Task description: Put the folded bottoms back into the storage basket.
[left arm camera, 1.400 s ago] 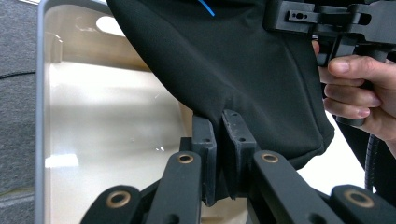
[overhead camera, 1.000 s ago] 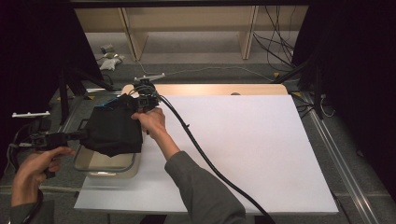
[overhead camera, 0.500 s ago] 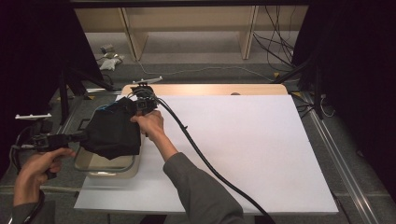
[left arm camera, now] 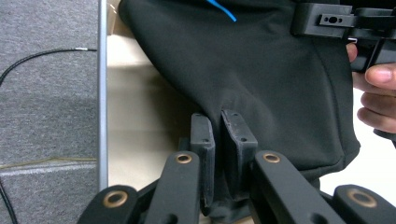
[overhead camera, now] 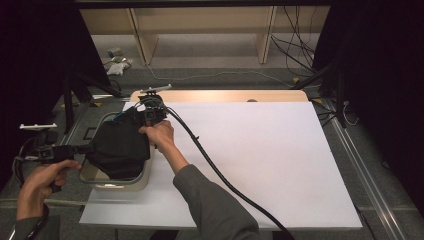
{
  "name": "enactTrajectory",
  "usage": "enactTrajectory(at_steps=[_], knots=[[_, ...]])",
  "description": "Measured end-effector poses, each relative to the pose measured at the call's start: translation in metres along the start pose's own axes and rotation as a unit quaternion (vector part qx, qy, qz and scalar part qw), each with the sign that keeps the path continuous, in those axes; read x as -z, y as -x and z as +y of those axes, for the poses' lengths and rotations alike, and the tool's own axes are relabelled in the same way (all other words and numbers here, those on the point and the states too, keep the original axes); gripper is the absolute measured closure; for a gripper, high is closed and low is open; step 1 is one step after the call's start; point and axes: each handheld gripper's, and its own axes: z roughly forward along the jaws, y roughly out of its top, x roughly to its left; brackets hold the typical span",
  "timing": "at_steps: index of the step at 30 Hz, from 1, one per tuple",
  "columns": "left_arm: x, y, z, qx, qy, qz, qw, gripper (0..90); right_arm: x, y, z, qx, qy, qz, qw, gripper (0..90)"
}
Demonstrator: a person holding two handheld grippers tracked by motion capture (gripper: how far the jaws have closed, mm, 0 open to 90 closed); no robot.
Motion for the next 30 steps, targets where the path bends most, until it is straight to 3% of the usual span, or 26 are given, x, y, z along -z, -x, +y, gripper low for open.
enactTrajectory(at_steps=[10, 12, 13, 15, 17, 19, 21, 26, 30], knots=[[-0.002, -0.008, -0.002, 0.01, -0.006, 0.004, 0.9999, 83.3, -0.008, 0.0, -0.004, -0.007, -0.007, -0.001, 0.9999, 74.1], [-0.004, -0.009, -0.003, 0.013, -0.007, 0.007, 0.9999, 82.9, -0.009, 0.0, -0.004, -0.006, -0.011, 0.001, 0.9999, 70.5], [-0.005, -0.011, -0.004, 0.016, -0.007, 0.012, 0.9998, 81.8, -0.011, 0.001, -0.004, -0.01, -0.016, 0.004, 0.9998, 60.8], [-0.007, -0.012, -0.004, 0.021, -0.015, 0.028, 0.9993, 69.2, -0.015, 0.004, -0.004, -0.019, -0.03, 0.013, 0.9993, 28.4], [-0.007, -0.014, -0.004, 0.028, -0.011, 0.031, 0.9991, 61.4, -0.015, 0.006, -0.003, -0.018, -0.033, 0.009, 0.9992, 13.4], [-0.004, -0.015, -0.003, 0.035, -0.001, 0.048, 0.9983, 51.7, -0.012, 0.008, -0.001, -0.008, -0.036, 0.003, 0.9993, 11.4], [-0.001, -0.014, -0.002, 0.03, 0.003, 0.044, 0.9986, 49.9, -0.008, 0.008, 0.002, -0.006, -0.03, -0.004, 0.9995, 11.4], [-0.001, -0.008, 0.0, 0.02, 0.002, 0.042, 0.9989, 45.0, 0.005, 0.008, 0.008, -0.005, -0.009, 0.004, 0.9999, 12.9], [-0.003, -0.004, 0.001, 0.014, 0.003, 0.038, 0.9992, 41.3, 0.01, 0.008, 0.01, 0.001, -0.008, 0.009, 0.9999, 13.2]])
